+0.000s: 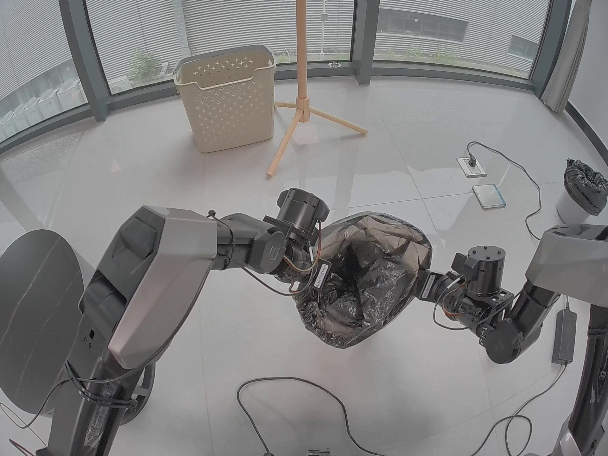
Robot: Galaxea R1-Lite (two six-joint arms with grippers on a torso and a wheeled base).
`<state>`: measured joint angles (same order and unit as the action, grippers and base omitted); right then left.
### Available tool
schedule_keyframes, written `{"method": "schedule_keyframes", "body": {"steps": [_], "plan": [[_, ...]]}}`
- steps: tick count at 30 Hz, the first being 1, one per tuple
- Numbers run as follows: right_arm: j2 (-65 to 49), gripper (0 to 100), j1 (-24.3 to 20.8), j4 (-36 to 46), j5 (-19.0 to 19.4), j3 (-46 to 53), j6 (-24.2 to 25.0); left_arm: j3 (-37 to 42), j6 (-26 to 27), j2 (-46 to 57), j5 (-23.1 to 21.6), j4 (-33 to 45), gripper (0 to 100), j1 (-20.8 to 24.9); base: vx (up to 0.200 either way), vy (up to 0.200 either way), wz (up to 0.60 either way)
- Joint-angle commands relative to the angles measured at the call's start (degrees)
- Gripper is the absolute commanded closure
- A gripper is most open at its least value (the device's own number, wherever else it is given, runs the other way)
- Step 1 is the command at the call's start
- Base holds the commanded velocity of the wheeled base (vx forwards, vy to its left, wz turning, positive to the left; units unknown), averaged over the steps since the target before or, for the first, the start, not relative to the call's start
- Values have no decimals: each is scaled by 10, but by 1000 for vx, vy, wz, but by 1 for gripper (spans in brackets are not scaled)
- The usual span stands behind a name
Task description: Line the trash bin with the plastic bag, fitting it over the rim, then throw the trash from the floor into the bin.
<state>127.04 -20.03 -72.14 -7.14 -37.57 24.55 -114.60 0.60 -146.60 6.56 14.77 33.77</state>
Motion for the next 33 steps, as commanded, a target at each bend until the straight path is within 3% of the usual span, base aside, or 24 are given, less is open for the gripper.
{"method": "schedule_keyframes", "body": {"steps": [1, 12, 14, 21, 33], "plan": [[-3, 100, 16, 0, 3, 0, 0, 0, 0, -22, 2, -7, 100, -7, 0, 0, 0], [1, 100, 54, 0, 13, 3, -27, 0, 0, -14, 5, -10, 100, -11, 0, 0, 0], [0, 100, 61, 0, 35, 9, -27, 0, 0, -14, 4, -19, 100, -5, 0, 0, 0], [-22, 100, 41, 0, 44, 35, -25, 0, 0, -18, -19, -9, 100, 14, 0, 0, 0], [-14, 100, 38, 0, 44, 43, -26, 0, 4, -17, -20, 10, 100, 17, 0, 0, 0]]}}
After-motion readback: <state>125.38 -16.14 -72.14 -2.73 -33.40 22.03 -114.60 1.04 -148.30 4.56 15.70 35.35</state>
